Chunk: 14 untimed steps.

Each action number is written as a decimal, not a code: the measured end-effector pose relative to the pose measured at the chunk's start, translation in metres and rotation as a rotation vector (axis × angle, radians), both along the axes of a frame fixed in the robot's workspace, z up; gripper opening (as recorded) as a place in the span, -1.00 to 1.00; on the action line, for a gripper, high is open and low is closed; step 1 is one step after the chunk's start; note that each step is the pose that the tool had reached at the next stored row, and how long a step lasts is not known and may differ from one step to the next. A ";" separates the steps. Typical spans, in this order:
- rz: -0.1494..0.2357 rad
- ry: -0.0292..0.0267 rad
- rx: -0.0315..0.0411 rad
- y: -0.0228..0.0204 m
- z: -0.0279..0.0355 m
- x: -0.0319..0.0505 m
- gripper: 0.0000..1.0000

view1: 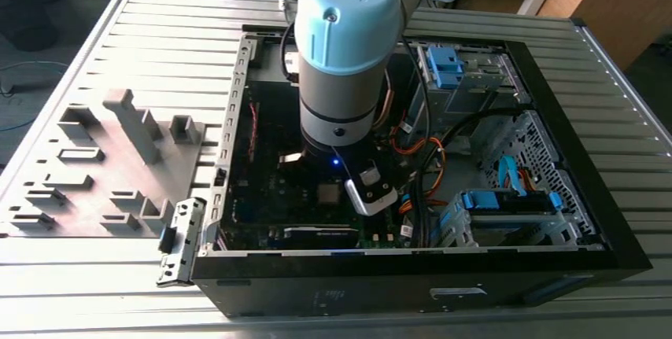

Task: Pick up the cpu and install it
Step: 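Place the cpu into insertion slot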

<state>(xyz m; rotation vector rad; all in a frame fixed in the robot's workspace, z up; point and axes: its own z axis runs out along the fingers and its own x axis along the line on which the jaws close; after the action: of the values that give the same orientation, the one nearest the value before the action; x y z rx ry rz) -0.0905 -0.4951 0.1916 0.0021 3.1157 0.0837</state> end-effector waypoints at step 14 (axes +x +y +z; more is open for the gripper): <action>-0.007 0.0000 0.0041 -0.0006 -0.0014 0.0021 -0.05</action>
<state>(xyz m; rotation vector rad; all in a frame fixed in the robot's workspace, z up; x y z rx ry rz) -0.0884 -0.4957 0.1902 0.0137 3.1153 0.0899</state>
